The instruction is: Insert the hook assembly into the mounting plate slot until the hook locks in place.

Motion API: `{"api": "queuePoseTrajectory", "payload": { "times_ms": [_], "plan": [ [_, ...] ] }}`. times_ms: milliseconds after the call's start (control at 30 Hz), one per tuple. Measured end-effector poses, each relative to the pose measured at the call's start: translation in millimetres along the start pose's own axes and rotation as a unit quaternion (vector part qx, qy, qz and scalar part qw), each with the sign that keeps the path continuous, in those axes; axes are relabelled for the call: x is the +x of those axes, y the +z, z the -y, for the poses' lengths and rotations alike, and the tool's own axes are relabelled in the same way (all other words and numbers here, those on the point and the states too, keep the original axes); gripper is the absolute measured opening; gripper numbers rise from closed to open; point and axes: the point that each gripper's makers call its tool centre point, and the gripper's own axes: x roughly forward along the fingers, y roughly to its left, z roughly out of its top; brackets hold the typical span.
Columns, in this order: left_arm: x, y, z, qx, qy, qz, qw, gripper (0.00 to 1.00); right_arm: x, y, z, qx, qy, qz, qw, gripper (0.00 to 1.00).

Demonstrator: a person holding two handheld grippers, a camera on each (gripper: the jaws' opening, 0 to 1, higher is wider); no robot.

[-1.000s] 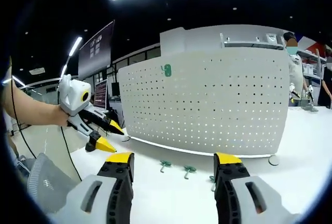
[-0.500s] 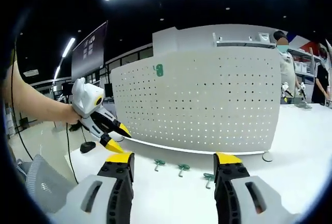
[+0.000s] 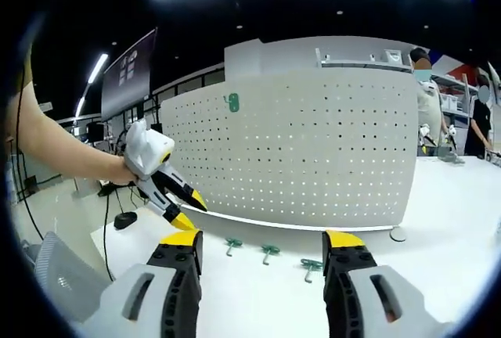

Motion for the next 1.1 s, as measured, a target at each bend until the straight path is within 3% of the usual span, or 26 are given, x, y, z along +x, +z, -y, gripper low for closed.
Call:
{"api": "queuePoseTrajectory", "payload": {
  "times_ms": [200,600,900,1100],
  "plan": [
    [13.6,-8.2,-4.7,0.005,-0.008,-0.015,0.9998,0.37,-2.1,-1.8,5.0,0.0,-0.012,-0.004,0.9999,0.59],
    [46.3,-20.0,-4.6,0.012,-0.046,-0.042,0.998,0.37,-5.1,15.0,6.6,0.004,-0.017,0.01,0.9998,0.58],
    [65.4,-29.2,-10.7,0.024,-0.053,-0.07,0.9959,0.35,-3.8,22.6,10.3,0.0,-0.024,0.018,0.9996,0.56],
    [74.0,-34.0,-8.5,0.034,-0.064,-0.081,0.9941,0.35,-5.5,18.7,10.7,0.001,-0.021,0.011,0.9997,0.55]
  ]
}}
